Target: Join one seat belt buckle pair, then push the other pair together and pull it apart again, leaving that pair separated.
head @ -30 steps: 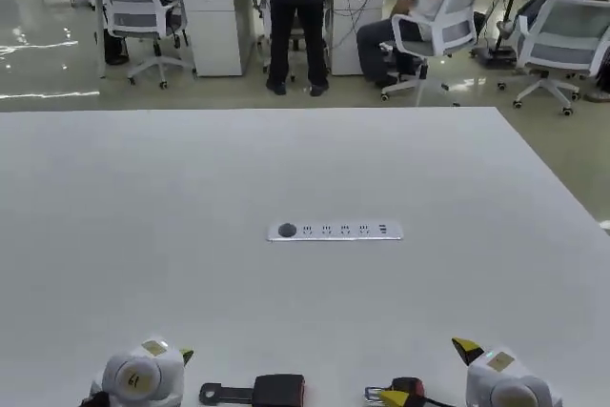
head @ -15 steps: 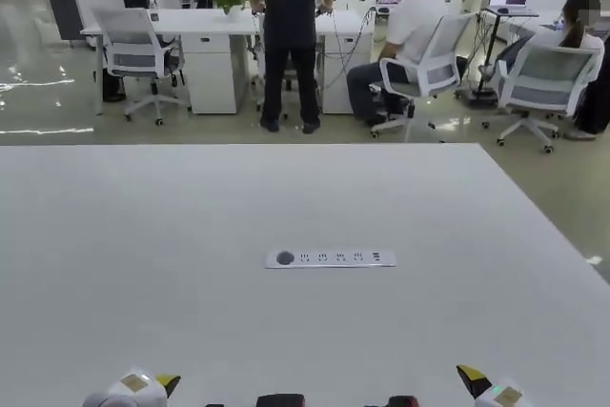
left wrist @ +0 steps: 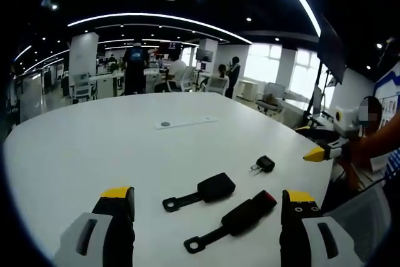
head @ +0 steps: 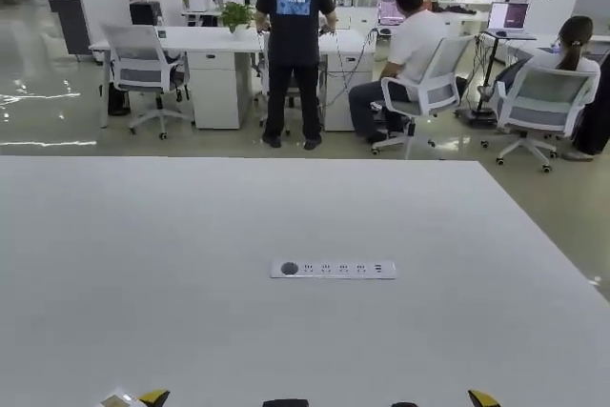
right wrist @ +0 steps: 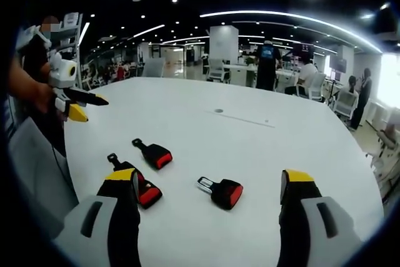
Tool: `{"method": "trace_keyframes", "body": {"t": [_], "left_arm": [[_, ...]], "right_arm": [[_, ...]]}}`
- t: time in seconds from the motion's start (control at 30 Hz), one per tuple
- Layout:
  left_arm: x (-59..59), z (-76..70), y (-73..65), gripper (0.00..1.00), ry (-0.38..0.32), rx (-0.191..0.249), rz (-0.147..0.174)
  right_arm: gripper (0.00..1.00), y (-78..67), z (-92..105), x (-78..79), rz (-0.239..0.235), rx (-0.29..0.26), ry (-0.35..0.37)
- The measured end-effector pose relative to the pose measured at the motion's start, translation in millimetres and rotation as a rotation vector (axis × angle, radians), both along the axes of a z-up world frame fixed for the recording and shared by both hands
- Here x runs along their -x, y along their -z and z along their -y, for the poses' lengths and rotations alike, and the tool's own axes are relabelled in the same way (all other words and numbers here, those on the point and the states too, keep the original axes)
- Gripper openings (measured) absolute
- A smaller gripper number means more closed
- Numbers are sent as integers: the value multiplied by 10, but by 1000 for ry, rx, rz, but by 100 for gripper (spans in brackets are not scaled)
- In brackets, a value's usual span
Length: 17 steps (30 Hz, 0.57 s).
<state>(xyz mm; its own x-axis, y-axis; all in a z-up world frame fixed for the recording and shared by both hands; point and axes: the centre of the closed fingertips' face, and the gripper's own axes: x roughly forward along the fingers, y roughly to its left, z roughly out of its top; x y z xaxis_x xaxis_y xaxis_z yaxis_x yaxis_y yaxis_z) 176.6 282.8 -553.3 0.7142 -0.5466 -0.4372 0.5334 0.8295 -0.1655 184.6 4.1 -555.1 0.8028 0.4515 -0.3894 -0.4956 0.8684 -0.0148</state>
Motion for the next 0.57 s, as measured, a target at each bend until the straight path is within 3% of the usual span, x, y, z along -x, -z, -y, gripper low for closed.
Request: {"method": "trace_keyframes", "body": {"t": [0.37,0.57], "left_arm": [[171,-217,-35,100,-23,4,19],[258,-250,-101,100,-28,3,32]], "right_arm": [[97,20,16,131,9,-4,19],[97,5,53,234,17,-14,35]]}}
